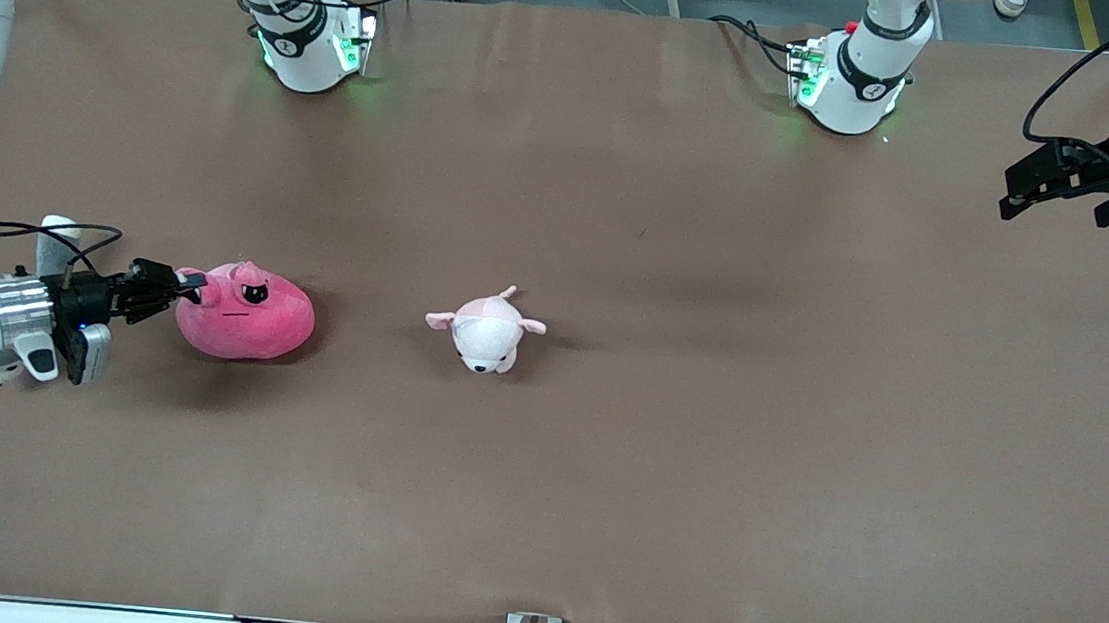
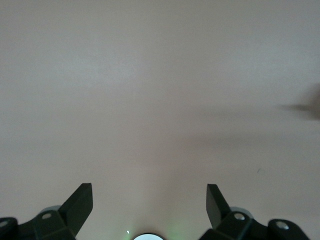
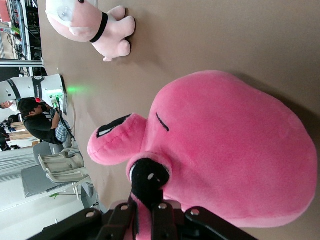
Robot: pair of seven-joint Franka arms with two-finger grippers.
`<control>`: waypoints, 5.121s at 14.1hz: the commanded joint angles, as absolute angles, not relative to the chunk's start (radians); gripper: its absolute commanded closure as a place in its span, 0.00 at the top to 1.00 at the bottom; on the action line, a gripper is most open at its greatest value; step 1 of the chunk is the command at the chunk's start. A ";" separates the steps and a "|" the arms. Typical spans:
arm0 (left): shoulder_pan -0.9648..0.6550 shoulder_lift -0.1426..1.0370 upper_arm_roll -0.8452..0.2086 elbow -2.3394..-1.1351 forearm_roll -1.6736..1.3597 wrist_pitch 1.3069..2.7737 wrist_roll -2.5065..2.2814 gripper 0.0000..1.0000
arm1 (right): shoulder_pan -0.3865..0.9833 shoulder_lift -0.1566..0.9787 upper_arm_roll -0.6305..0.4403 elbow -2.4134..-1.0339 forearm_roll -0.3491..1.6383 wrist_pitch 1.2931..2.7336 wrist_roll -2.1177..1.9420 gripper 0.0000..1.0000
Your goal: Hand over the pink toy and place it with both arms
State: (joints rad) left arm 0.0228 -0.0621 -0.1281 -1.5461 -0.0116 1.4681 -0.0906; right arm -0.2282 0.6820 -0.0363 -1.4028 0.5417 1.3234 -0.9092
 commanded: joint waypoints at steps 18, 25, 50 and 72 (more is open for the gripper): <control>0.028 -0.066 -0.124 -1.551 -0.018 1.480 -0.092 1.00 | -0.227 0.706 -0.025 -1.378 0.526 1.362 -0.907 1.00; 0.029 -0.067 -0.124 -1.551 -0.020 1.479 -0.092 1.00 | -0.245 0.626 -0.028 -1.309 0.434 1.333 -0.902 1.00; 0.031 -0.067 -0.123 -1.555 -0.021 1.485 -0.092 1.00 | -0.039 0.069 -0.073 -1.384 0.045 1.531 -0.020 1.00; 0.029 -0.075 -0.124 -1.546 -0.006 1.477 -0.078 1.00 | -0.106 -0.126 0.021 -1.679 -0.015 1.664 -0.029 1.00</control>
